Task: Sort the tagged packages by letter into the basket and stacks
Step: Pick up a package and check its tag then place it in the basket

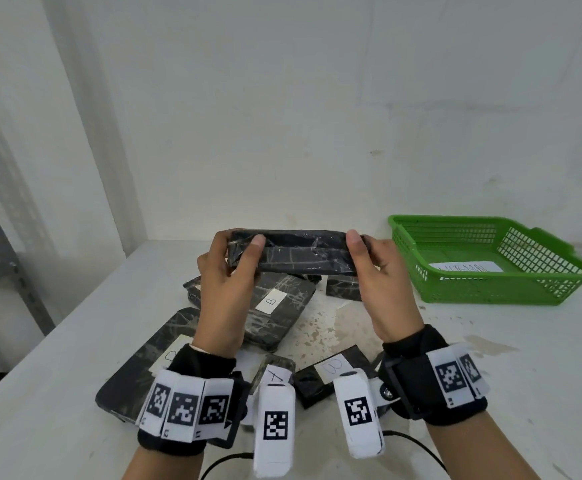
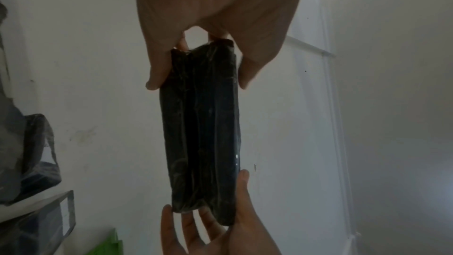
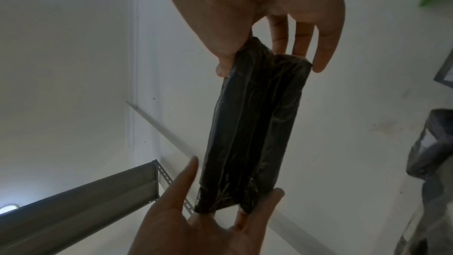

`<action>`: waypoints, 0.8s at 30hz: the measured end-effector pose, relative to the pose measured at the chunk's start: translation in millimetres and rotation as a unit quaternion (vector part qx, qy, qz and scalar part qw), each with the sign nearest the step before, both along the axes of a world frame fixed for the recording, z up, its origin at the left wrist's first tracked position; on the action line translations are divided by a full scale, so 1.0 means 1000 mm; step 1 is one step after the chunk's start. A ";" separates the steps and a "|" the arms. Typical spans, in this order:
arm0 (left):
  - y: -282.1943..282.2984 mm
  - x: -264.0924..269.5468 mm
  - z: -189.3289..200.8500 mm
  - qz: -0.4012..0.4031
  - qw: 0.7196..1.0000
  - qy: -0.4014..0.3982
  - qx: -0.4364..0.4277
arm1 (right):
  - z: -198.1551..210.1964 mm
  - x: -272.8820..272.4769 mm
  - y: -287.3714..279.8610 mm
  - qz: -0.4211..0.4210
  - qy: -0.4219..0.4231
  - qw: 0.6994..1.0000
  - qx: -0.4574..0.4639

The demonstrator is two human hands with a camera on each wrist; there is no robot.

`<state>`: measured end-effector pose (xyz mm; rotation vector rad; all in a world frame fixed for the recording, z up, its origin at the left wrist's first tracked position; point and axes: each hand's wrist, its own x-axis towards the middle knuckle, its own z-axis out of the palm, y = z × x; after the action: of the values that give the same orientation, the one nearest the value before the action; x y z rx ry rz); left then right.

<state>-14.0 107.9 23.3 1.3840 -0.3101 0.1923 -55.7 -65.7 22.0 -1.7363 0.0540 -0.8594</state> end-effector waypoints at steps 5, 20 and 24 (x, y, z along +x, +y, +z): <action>-0.003 0.001 0.000 0.023 1.000 -0.006 -0.008 | -0.009 0.011 -0.002 0.035 -0.016 0.998 0.054; -0.008 -0.005 -0.001 0.066 0.995 -0.003 0.069 | -0.013 0.021 -0.005 0.050 0.013 0.992 0.113; -0.007 -0.011 0.001 0.029 0.996 0.003 0.080 | -0.012 0.019 -0.006 0.029 -0.012 0.996 0.085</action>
<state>-25.2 101.3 24.0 1.5530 -0.2848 0.2156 -37.0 -72.1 10.1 -1.5609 0.0586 -0.8104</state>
